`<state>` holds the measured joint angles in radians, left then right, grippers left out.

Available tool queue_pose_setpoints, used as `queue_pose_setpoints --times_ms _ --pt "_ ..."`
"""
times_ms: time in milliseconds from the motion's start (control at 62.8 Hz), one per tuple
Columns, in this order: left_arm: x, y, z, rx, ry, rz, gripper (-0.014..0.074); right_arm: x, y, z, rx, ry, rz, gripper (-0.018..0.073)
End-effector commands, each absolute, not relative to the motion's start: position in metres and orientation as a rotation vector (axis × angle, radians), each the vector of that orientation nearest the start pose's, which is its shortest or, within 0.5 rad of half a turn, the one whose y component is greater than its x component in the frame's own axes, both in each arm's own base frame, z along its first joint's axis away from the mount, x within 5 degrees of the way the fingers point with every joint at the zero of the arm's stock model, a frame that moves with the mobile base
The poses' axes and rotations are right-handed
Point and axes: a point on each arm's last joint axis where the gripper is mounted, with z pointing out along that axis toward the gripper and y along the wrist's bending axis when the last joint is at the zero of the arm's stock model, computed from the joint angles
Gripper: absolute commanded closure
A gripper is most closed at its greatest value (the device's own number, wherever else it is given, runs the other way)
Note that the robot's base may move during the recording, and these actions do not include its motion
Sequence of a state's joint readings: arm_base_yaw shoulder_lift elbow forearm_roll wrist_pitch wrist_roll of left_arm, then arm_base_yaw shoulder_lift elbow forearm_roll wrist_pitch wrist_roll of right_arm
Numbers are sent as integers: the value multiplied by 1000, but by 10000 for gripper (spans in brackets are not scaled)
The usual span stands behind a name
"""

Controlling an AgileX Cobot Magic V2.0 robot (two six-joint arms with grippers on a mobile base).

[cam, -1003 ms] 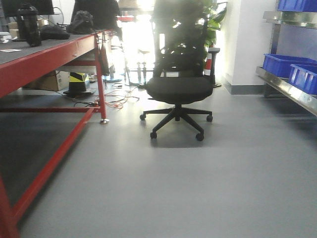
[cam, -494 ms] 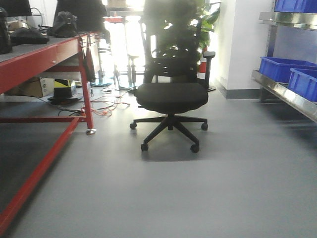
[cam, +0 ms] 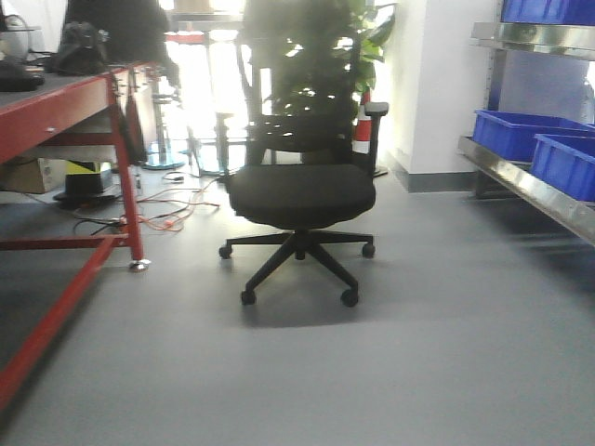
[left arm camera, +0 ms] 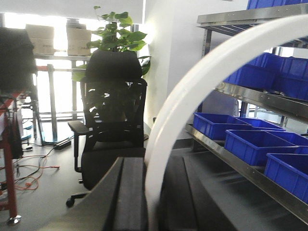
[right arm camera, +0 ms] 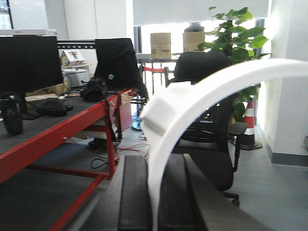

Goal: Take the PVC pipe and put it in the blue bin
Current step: 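Drive toward the steel shelf rack of blue bins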

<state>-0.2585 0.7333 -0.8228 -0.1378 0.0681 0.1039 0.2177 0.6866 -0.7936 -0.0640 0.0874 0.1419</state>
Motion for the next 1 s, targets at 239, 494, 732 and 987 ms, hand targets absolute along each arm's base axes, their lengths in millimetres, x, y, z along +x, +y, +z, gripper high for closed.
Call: queue_pose_setpoints --times_ms 239,494,732,987 --pt "143 -39 420 159 1423 -256 707 135 30 413 -106 1438 231 727" --pt "143 -39 420 159 1423 -256 707 135 30 413 -106 1438 231 727" --pt "143 -39 420 159 1423 -256 707 135 30 413 -106 1438 231 727" --pt "143 -39 420 159 1423 -256 707 135 30 413 -106 1438 231 727"
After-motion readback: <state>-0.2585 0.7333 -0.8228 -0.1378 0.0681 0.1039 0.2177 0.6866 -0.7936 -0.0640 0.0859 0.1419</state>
